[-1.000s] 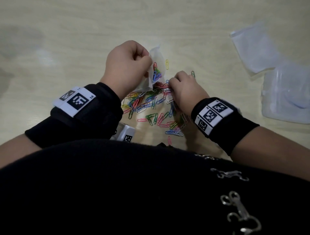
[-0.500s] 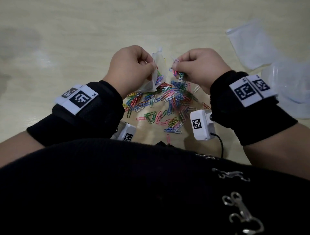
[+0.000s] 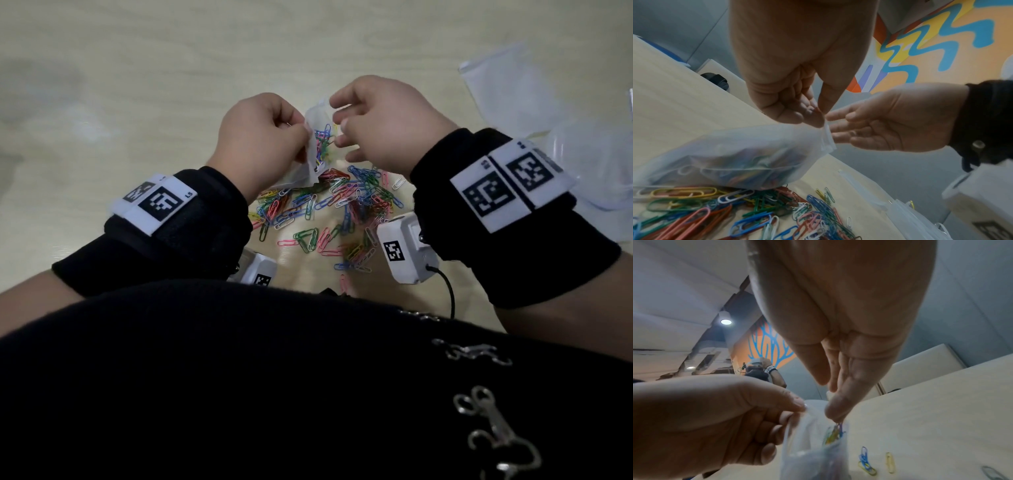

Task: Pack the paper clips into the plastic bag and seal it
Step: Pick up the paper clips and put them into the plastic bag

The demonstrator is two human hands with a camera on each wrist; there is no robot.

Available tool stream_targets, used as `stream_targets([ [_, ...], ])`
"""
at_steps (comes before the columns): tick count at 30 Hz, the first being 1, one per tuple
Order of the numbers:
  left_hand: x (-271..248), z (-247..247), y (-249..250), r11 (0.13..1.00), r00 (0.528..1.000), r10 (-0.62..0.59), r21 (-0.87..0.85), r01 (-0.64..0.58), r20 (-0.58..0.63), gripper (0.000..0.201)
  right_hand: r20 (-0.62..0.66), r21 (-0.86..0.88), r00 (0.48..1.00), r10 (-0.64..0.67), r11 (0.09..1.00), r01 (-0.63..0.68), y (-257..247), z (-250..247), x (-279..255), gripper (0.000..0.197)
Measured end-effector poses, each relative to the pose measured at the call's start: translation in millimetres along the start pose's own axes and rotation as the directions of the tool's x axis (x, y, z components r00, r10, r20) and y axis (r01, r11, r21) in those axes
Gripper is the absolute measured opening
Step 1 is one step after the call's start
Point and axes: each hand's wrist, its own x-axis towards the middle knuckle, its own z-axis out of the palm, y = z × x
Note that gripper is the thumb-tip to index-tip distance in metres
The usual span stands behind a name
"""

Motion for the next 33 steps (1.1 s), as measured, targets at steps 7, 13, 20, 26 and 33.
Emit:
stream_targets([
  [7, 2, 2, -1, 0.999, 1.000, -0.016, -0.049, 0.015, -0.018, 0.007, 0.060, -0.563, 0.974, 0.220, 0.813, -0.149, 39, -11, -21, 0.059],
  [13, 4, 1, -1, 0.999, 1.000, -0.022, -0.037, 0.021, -0.021, 0.008, 0.295, -0.735, 0.792, 0.534, 0.657, -0.168, 64, 22, -60, 0.078],
  [20, 4, -2, 0, 1.000, 1.000, -0.022, -0.019, 0.021, -0.023, 0.012, 0.330, -0.775, 0.861, 0.388, 0.632, 0.012, 67, 51, -62, 0.055],
  [26, 3, -2, 1, 1.000, 1.000, -0.020, -0.011, 0.020, -0.017, 0.009, 0.036, -0.685, 0.976, 0.215, 0.716, -0.132, 76, 26, -36, 0.049],
  [33, 2, -2, 0, 1.000, 1.000, -0.020, -0.005, 0.020, -0.016, 0.009, 0.241, -0.795, 0.910, 0.337, 0.607, -0.014, 83, 12, -41, 0.050],
])
